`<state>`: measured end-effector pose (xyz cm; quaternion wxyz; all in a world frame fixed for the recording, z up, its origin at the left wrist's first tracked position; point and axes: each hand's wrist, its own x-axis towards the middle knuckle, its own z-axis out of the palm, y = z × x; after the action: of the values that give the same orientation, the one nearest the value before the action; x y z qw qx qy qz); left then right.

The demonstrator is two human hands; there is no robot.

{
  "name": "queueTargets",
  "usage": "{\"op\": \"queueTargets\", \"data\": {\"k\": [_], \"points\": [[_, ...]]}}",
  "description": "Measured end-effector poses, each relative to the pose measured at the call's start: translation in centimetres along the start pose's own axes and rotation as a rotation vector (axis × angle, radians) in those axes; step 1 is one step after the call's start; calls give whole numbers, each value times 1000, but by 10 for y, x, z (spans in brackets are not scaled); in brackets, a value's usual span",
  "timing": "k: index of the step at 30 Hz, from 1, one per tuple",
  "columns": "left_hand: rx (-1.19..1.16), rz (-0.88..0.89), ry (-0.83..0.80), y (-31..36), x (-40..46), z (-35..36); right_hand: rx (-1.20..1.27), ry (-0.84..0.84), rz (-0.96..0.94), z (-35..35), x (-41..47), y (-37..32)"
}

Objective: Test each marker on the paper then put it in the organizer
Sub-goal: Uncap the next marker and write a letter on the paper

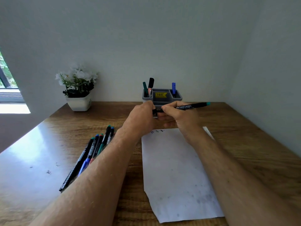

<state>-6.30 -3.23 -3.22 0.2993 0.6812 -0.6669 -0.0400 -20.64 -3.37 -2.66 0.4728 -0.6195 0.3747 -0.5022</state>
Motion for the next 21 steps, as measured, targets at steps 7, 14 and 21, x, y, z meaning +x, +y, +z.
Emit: {"op": "queueTargets", "data": {"k": [7, 14, 21], "points": [[7, 56, 22, 2, -4, -3, 60, 3, 17, 0, 1, -2], [-48, 84, 39, 7, -6, -8, 94, -27, 17, -1, 1, -1], [-14, 127, 43, 3, -3, -4, 118, 14, 26, -1, 3, -2]]}}
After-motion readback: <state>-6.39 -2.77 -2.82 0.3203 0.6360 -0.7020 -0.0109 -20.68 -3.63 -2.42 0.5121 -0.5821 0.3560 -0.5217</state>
